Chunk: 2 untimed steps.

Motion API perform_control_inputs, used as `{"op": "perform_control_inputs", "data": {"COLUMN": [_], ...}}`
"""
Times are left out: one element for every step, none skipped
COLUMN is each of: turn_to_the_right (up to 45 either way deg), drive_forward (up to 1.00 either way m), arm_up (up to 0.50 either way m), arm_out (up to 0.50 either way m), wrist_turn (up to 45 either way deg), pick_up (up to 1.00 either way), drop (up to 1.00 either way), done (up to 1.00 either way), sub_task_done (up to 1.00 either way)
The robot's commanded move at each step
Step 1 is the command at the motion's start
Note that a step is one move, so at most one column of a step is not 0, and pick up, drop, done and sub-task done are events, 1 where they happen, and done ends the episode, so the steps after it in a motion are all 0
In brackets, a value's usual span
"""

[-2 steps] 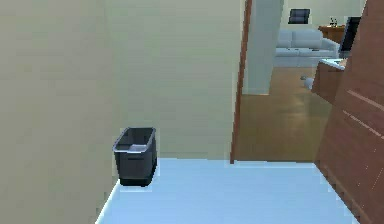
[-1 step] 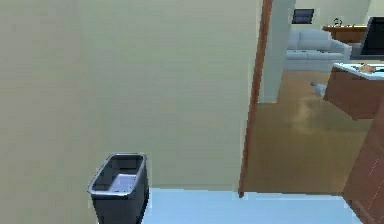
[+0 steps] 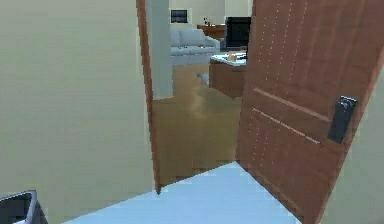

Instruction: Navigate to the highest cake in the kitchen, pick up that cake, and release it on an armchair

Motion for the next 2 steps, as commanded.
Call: {"op": "perform_control_inputs", "data": {"turn_to_the_right": [0.0,6.0], "drive_forward": [1.00,0.00], "arm_up": [0.00,0.00], "arm_out": [0.00,0.00], "wrist_turn": [0.0,0.0], "pick_up": [0.00,0.00], "drop": [0.00,0.00], "done": [0.00,0.00], "sub_task_done": [0.00,0.00]}}
